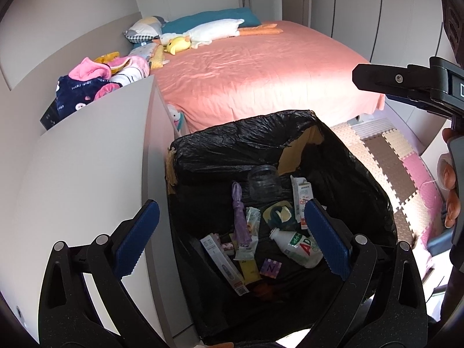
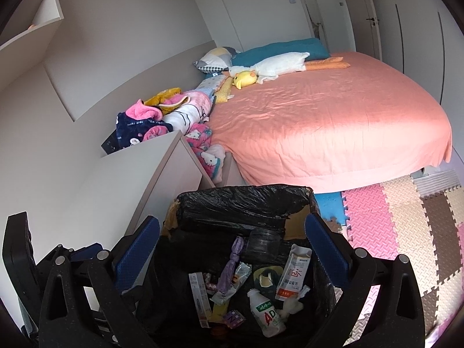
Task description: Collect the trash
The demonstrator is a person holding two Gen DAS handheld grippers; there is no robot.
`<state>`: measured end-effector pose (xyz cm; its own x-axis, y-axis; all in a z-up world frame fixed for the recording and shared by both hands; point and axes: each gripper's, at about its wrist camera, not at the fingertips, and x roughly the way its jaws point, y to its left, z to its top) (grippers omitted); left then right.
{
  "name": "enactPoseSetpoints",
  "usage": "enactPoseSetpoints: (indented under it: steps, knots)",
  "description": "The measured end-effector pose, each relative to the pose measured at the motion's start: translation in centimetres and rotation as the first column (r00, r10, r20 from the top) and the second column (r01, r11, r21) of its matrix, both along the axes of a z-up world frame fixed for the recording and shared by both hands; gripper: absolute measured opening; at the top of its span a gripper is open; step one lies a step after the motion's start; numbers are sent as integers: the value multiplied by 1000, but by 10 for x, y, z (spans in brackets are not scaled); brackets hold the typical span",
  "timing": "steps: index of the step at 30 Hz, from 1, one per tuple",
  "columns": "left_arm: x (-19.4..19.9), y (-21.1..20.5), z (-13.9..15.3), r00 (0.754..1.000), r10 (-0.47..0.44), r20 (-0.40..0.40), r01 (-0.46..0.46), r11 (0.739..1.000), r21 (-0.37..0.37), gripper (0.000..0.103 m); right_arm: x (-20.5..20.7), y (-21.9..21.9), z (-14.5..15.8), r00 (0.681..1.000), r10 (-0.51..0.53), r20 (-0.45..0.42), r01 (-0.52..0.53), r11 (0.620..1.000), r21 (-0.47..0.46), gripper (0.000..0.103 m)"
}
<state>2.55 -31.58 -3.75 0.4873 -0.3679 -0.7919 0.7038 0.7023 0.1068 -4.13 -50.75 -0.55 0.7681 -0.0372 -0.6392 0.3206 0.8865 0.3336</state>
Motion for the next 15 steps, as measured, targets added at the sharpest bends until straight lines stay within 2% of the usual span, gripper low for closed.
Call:
enactPoseSetpoints:
  steps: [15]
  knots:
    - [1,9,0,1000,-11,-3,11,999,-30,97,7,15,-3,1000,24,-13,-25,999,-23,100]
